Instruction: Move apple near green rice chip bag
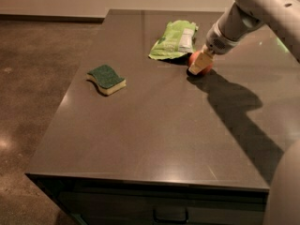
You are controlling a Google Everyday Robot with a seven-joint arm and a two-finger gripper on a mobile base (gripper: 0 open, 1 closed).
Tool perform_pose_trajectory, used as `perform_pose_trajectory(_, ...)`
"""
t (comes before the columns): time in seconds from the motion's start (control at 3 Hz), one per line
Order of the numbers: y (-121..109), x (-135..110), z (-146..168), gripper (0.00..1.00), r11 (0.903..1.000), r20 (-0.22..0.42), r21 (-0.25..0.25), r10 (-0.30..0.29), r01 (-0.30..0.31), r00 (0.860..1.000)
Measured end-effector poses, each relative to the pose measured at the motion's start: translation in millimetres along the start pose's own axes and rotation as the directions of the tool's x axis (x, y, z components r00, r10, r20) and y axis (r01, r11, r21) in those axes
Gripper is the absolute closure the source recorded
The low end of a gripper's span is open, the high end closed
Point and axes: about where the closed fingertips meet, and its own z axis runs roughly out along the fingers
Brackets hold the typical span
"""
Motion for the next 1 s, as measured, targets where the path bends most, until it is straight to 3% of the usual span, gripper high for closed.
perform_pose_trajectory(0.33, -2.6, 3.3, 0.5, 0.15, 1.0000, -0.008, 0.008, 0.004, -0.004, 1.000)
perform_pose_trajectory(0.67, -1.7, 3.4, 3.5, 0.00, 1.0000, -0.011, 0.003, 0.003, -0.003, 1.000)
perform_pose_trajectory(1.0, -1.7, 3.4, 3.6, 0.00, 1.0000, -0.011, 0.003, 0.003, -0.003, 1.000)
